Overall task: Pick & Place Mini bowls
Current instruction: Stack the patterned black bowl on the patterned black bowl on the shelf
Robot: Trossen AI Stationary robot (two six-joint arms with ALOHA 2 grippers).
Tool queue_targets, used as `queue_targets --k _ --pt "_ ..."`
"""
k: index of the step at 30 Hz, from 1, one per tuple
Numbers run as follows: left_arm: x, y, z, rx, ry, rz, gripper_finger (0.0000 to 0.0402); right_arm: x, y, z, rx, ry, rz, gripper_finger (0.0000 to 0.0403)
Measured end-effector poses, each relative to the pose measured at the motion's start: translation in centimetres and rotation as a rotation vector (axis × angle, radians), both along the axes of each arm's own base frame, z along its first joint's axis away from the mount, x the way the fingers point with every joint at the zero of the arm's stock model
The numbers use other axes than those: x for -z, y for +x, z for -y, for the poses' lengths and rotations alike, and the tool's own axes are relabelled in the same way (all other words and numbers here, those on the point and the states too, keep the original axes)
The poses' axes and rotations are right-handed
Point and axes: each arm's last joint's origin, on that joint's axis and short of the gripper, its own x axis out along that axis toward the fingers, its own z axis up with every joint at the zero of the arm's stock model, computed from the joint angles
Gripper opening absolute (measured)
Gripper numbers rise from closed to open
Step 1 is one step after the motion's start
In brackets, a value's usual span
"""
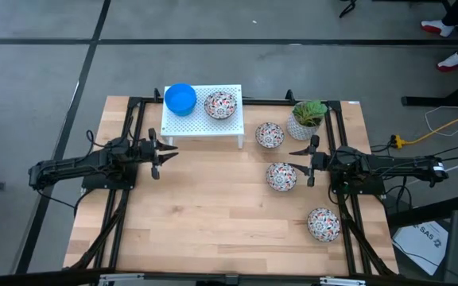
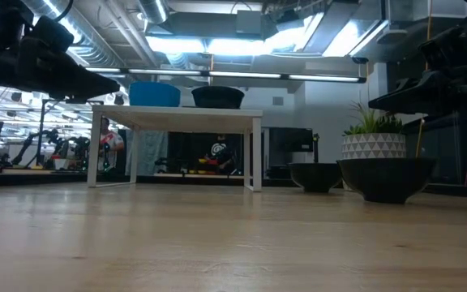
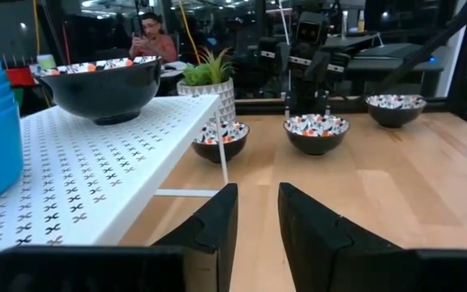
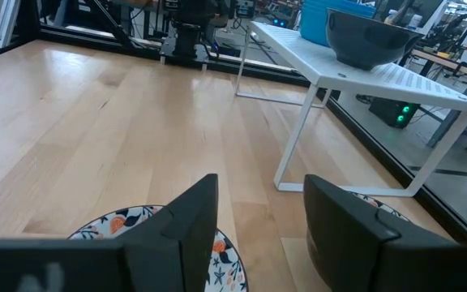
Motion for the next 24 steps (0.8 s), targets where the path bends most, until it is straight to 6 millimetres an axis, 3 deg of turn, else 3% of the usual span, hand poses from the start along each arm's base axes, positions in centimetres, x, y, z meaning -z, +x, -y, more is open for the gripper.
queue_targets --k 10,16,24 --pt "0.0 0.0 0.0 -0.001 -0.011 0.003 0.0086 -0.1 0.0 0.0 0.003 0.014 0.013 0.0182" --pt "0.0 0.0 0.0 0.0 -0.012 0.003 0.0086 -0.9 0.2 -0.5 -0.119 0.452 0.142 0.0182" --pt "0.0 0.0 0.0 0.002 -0.011 0.009 0.0086 -2.7 0.1 -0.5 -0.17 0.571 0.33 0.0182"
